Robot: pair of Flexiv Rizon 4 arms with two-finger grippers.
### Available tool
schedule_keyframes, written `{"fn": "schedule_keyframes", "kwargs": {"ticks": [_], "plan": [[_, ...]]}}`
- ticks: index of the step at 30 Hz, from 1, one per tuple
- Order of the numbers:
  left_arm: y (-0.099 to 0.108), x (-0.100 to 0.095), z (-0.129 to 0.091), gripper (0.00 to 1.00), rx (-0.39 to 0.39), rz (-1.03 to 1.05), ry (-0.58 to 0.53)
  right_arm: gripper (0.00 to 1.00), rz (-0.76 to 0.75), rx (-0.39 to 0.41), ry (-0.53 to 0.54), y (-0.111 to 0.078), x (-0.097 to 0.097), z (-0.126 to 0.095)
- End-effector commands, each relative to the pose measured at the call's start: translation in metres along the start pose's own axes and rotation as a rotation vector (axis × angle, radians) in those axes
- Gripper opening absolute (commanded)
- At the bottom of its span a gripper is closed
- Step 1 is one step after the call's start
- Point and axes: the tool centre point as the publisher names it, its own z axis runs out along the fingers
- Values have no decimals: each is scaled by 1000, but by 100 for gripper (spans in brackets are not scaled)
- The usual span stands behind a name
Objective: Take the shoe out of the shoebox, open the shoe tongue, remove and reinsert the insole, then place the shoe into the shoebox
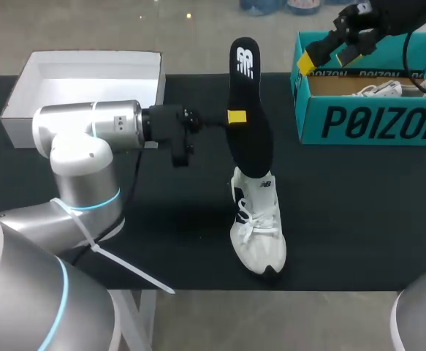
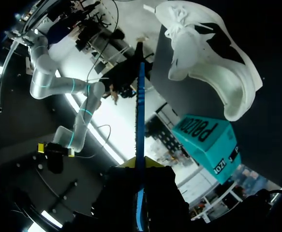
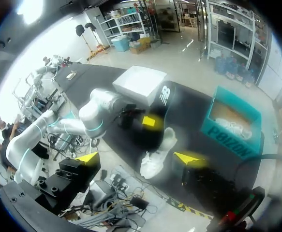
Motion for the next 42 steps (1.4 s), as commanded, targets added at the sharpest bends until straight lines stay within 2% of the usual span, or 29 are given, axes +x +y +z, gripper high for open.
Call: {"fn": "schedule_keyframes", "kwargs": {"ticks": [1,5,13,23,36,42], "plan": [[-1,0,2,0,-3,2,3,100,22,-103,379,-18,-40,24],[-1,0,2,0,-3,2,3,100,56,-186,520,-30,-53,41],[-1,0,2,0,-3,2,3,100,101,-270,613,-39,-53,69],[-1,0,2,0,-3,2,3,100,99,-260,620,-32,-50,101],[-1,0,2,0,-3,2,3,100,79,-252,615,-5,-87,131],[-1,0,2,0,-3,2,3,100,62,-234,644,5,-91,152]]}}
